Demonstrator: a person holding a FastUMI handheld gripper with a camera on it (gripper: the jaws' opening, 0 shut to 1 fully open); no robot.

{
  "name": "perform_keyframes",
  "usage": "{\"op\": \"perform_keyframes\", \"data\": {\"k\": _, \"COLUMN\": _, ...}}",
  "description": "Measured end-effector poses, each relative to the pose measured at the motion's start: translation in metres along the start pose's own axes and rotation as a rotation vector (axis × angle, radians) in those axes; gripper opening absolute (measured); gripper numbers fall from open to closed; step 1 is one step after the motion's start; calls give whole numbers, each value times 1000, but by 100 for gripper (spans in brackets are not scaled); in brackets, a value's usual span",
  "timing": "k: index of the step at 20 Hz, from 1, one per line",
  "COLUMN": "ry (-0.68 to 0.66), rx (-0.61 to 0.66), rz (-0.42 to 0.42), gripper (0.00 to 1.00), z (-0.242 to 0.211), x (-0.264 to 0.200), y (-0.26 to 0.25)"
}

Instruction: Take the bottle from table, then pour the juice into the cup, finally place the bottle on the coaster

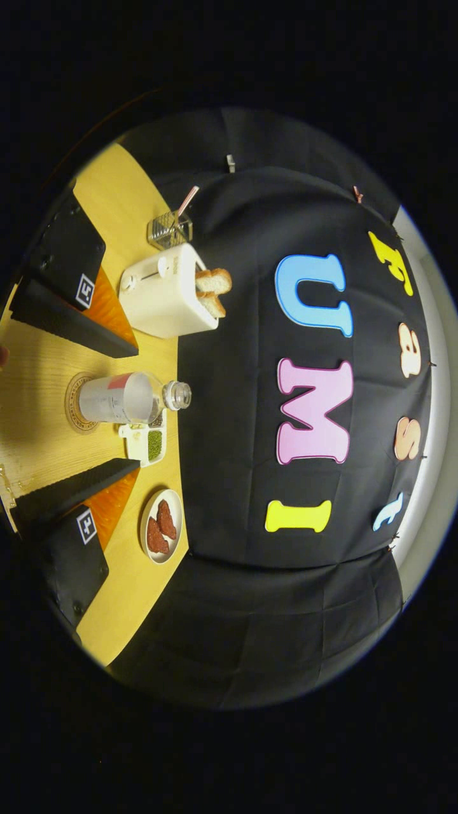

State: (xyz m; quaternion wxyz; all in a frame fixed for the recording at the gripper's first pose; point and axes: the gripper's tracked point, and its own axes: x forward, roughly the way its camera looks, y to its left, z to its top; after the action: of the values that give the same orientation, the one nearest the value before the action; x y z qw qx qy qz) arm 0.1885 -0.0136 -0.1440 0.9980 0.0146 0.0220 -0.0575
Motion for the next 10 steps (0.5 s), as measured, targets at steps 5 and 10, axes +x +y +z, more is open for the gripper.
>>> {"op": "perform_keyframes", "data": {"k": 5, "ry": -4, "rx": -20, "rz": 44, "gripper": 97, "z": 37, "x": -50, "y": -9}}
{"op": "perform_keyframes", "data": {"k": 10, "ry": -48, "rx": -15, "rz": 114, "gripper": 97, "z": 73, "x": -110, "y": -18}}
